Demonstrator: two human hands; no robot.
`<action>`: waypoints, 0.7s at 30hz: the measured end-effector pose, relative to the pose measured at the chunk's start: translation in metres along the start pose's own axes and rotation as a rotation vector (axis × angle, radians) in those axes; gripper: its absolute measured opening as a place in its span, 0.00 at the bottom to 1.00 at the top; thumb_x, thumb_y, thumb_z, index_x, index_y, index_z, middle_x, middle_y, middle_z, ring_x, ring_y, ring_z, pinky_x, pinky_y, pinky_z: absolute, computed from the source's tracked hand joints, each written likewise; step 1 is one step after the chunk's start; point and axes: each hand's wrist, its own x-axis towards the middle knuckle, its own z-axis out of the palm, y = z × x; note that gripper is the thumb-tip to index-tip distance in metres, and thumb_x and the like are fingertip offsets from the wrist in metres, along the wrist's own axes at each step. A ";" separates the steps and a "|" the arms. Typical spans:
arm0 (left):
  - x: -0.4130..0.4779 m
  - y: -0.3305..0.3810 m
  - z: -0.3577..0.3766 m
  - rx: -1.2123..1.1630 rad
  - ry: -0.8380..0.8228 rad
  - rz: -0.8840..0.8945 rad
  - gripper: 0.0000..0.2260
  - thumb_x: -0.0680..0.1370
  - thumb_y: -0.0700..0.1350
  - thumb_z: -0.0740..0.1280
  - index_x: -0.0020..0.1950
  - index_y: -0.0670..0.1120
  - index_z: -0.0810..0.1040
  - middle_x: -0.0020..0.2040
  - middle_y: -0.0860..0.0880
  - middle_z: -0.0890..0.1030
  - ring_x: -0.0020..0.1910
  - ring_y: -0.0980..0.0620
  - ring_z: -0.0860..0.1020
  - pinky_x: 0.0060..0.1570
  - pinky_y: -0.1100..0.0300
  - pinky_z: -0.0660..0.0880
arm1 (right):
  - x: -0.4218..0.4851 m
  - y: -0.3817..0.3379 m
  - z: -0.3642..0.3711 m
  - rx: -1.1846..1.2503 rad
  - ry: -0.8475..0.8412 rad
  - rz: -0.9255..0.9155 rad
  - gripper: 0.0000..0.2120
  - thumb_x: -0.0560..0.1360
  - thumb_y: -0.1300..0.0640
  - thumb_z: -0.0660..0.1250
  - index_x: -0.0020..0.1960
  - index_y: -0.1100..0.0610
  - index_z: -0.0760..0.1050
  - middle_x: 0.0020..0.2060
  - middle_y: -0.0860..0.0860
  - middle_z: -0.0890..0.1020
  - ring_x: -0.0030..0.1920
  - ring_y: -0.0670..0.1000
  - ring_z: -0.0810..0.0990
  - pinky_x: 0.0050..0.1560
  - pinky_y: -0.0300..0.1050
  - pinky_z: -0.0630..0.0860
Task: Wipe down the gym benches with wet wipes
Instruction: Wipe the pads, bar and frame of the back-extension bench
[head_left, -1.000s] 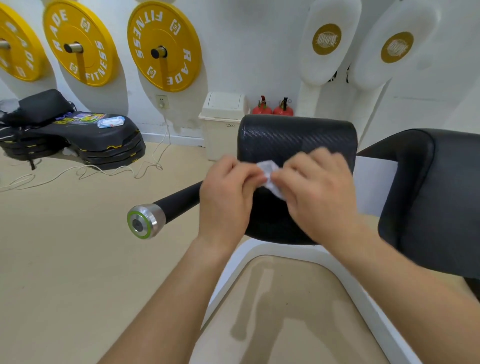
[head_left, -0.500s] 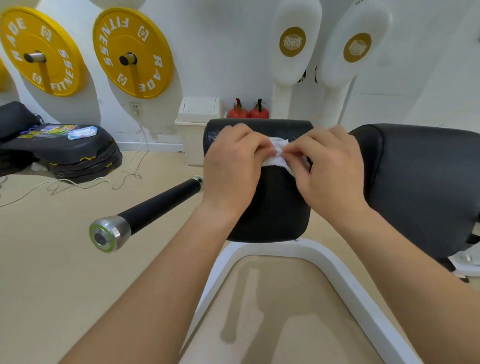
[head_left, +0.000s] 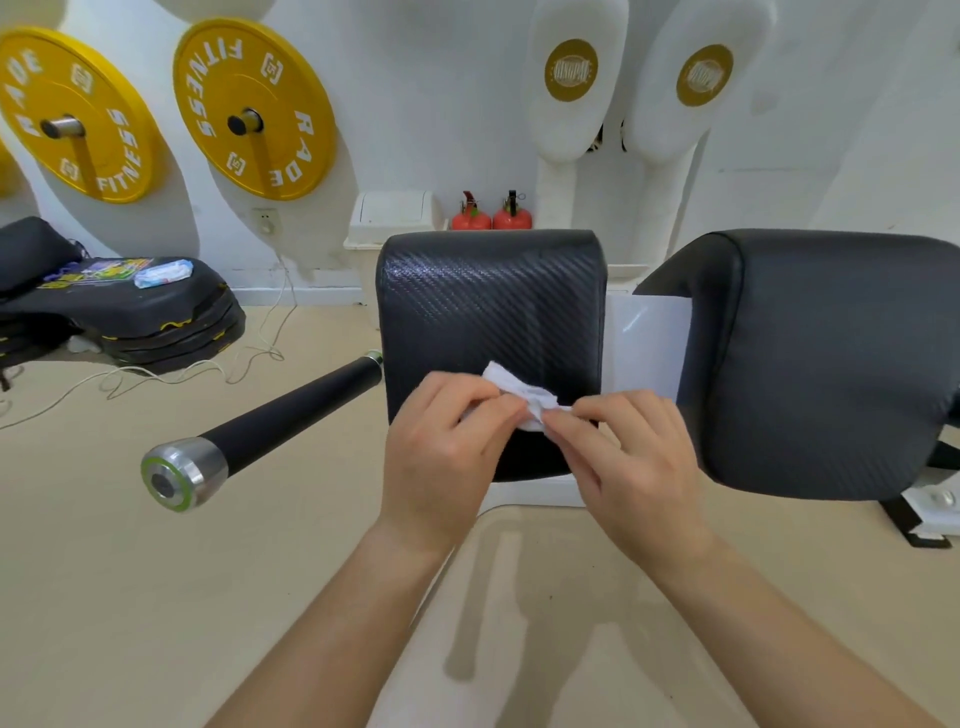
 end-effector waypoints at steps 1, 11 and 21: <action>0.012 -0.001 0.002 -0.012 0.008 0.000 0.03 0.78 0.39 0.73 0.45 0.42 0.86 0.41 0.46 0.82 0.40 0.46 0.77 0.40 0.53 0.74 | 0.009 0.004 0.001 0.018 0.011 0.002 0.05 0.79 0.60 0.72 0.46 0.59 0.85 0.38 0.52 0.81 0.36 0.56 0.75 0.35 0.53 0.71; 0.151 -0.005 0.011 -0.009 -0.219 -0.243 0.05 0.78 0.48 0.72 0.49 0.50 0.87 0.43 0.53 0.79 0.45 0.55 0.74 0.46 0.65 0.65 | 0.129 0.039 -0.002 0.225 -0.101 0.339 0.06 0.79 0.56 0.69 0.49 0.56 0.85 0.42 0.49 0.80 0.43 0.45 0.73 0.45 0.28 0.66; 0.101 0.003 -0.006 -0.040 -0.237 -0.152 0.04 0.75 0.48 0.74 0.47 0.50 0.86 0.44 0.53 0.81 0.46 0.57 0.75 0.50 0.63 0.68 | 0.091 0.025 -0.018 0.309 -0.157 0.384 0.01 0.76 0.60 0.73 0.47 0.57 0.84 0.42 0.48 0.80 0.44 0.45 0.76 0.50 0.40 0.74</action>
